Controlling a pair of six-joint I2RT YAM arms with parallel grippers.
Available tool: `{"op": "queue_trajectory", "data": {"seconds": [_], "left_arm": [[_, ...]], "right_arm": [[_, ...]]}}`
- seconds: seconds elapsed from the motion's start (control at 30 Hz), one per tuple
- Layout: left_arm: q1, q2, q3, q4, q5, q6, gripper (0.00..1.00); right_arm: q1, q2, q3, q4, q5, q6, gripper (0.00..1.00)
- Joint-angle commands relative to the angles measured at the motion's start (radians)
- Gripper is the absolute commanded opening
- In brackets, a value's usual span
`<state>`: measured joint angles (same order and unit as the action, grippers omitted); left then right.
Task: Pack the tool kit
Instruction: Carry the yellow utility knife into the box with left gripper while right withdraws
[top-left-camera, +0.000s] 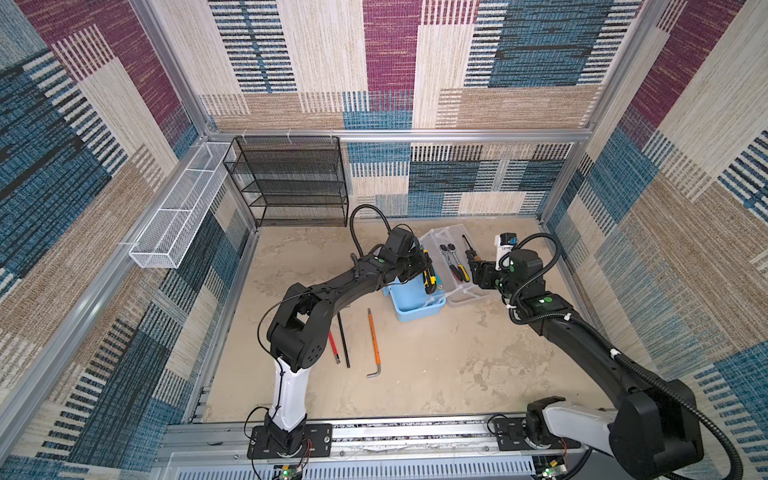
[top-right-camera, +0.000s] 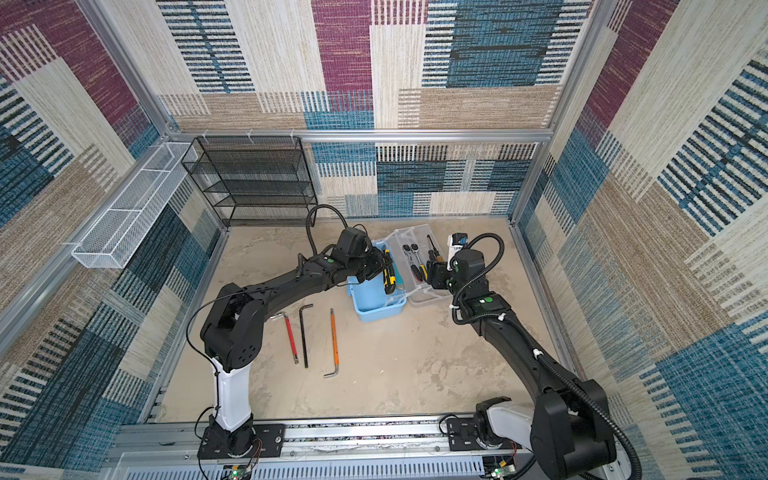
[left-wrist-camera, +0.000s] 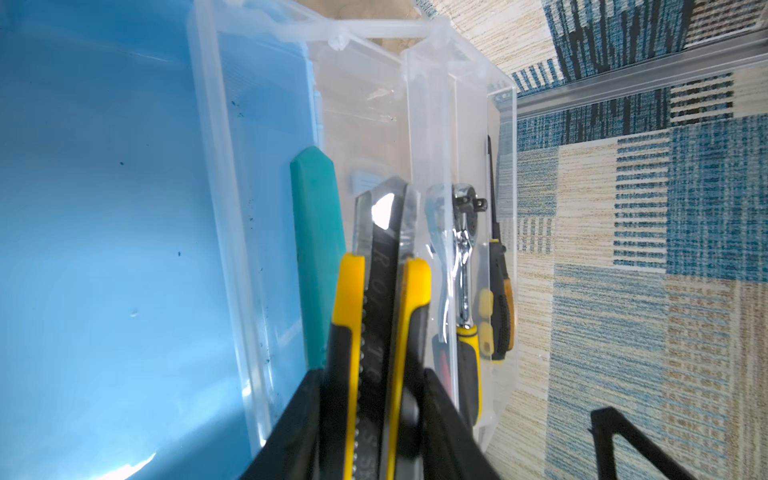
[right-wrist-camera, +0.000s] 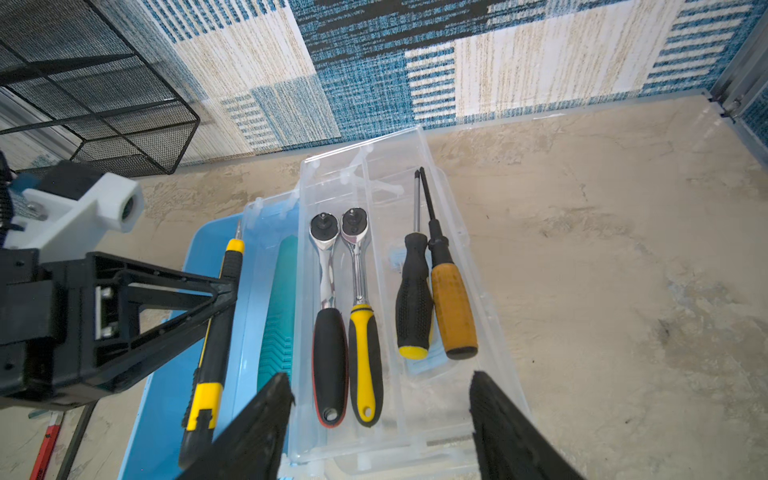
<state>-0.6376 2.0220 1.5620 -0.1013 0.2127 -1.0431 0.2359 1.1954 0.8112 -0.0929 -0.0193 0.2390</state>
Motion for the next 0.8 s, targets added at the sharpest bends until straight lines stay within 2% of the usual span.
{"op": "queue_trajectory", "data": {"seconds": [0.0,0.2,0.37,0.67,0.77], "left_arm": [[0.0,0.023,0.03,0.05,-0.016,-0.047,0.03],[-0.002,0.028,0.049,-0.019,-0.061,-0.011,0.06],[-0.002,0.034,0.06,-0.069,-0.081,0.017,0.24],[-0.001,0.058,0.099,-0.118,-0.082,0.046,0.41],[-0.002,0.052,0.092,-0.122,-0.088,0.049,0.51]], "right_arm": [[-0.001,-0.009,-0.005,0.03,-0.009,0.006,0.71],[-0.006,-0.013,-0.014,0.03,-0.008,0.002,0.71],[-0.006,0.013,0.005,0.027,-0.027,0.0,0.71],[-0.007,0.039,0.037,0.001,-0.042,-0.032,0.71],[-0.005,0.048,0.046,-0.006,-0.053,-0.029,0.7]]}}
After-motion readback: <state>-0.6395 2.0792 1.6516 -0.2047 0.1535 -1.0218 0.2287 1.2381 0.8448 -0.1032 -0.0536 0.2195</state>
